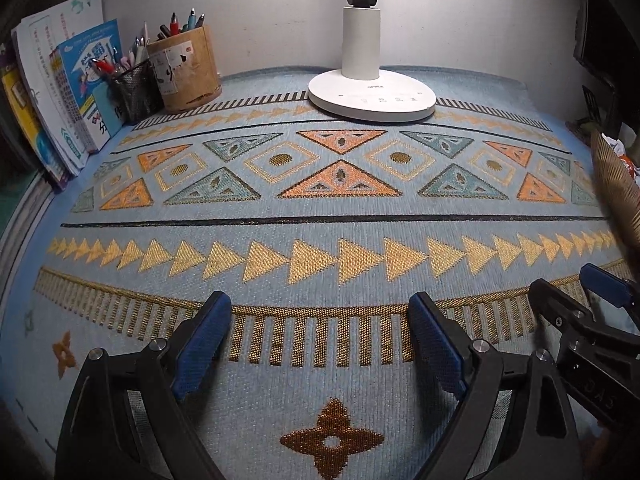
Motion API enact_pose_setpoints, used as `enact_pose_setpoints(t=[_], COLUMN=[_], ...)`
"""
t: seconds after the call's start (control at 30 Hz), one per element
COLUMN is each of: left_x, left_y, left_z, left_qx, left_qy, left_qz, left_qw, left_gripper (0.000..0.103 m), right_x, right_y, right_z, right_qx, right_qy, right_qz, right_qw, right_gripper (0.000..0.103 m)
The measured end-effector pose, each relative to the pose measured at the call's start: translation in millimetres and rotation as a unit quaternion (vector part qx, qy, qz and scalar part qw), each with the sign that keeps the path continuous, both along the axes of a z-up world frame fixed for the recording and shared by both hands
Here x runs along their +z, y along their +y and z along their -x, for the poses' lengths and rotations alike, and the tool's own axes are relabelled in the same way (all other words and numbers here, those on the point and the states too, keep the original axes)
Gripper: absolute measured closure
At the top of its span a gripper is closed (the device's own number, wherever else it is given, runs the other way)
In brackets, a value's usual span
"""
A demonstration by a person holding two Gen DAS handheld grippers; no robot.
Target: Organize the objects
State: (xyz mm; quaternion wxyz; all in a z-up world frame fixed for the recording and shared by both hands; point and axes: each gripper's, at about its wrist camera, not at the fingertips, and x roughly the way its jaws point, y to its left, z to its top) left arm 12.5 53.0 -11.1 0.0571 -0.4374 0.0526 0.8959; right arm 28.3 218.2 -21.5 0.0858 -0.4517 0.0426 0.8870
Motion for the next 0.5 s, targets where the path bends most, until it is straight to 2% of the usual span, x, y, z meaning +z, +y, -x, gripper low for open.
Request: enact_pose_setpoints(t=[0.17,0.23,0.5], left_x=[-2,-4,-5], left_y=[-2,-7,-9], left_z=[3,6,8], left_qx=[0.011,0.018,0.016], left_qy=[-0.008,-0.019,-0.024], left_qz=[0.0,-0.013,-0.02], left_qw=[0.9999,0.9996,0.9994], left_gripper=[0.006,0.002,0.0], right_x=[0,0,0], right_y=[0,-1,-1], right_z=[0,0,1], right_qx=[-0.003,-0.003,-0.005], right_qy=[-0.001,-0.001,-0.002], right_qz=[-0.001,-0.001,0.0], right_qw=[1.0,1.0,1.0], right_gripper=[0.034,0.034,0.033])
